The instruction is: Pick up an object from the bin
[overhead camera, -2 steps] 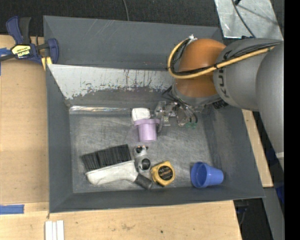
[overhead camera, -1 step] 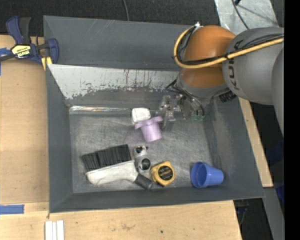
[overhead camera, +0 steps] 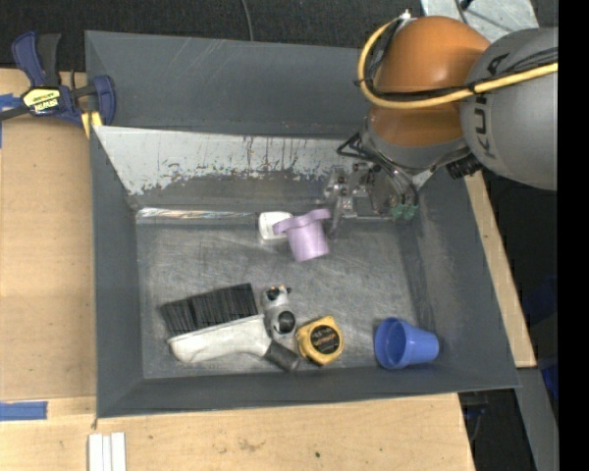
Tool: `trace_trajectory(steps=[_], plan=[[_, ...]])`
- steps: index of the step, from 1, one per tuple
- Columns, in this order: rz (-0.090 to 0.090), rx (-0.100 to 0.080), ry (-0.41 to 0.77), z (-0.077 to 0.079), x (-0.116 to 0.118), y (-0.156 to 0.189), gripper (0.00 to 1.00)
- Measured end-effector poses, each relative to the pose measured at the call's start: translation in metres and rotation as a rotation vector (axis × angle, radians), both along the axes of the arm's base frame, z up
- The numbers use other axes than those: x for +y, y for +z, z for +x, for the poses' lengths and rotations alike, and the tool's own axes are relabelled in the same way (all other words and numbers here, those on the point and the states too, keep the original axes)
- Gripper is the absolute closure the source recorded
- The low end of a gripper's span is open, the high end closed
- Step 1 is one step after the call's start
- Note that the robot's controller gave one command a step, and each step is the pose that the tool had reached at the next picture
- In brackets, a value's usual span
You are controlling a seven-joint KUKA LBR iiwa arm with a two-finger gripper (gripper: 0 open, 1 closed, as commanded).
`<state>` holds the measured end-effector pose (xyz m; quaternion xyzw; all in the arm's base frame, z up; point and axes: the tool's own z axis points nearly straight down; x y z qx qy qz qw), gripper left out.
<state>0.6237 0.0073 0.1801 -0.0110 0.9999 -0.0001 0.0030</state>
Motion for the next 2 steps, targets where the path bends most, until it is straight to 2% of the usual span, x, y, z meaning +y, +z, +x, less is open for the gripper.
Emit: trace_trajectory(steps=[1, 2], plan=[[0.000, 0.002, -0.022, -0.0003, -0.0053, 0.0354, 1.00], [0.000, -0.002, -0.024, 0.0002, -0.0059, 0.0411, 1.00]])
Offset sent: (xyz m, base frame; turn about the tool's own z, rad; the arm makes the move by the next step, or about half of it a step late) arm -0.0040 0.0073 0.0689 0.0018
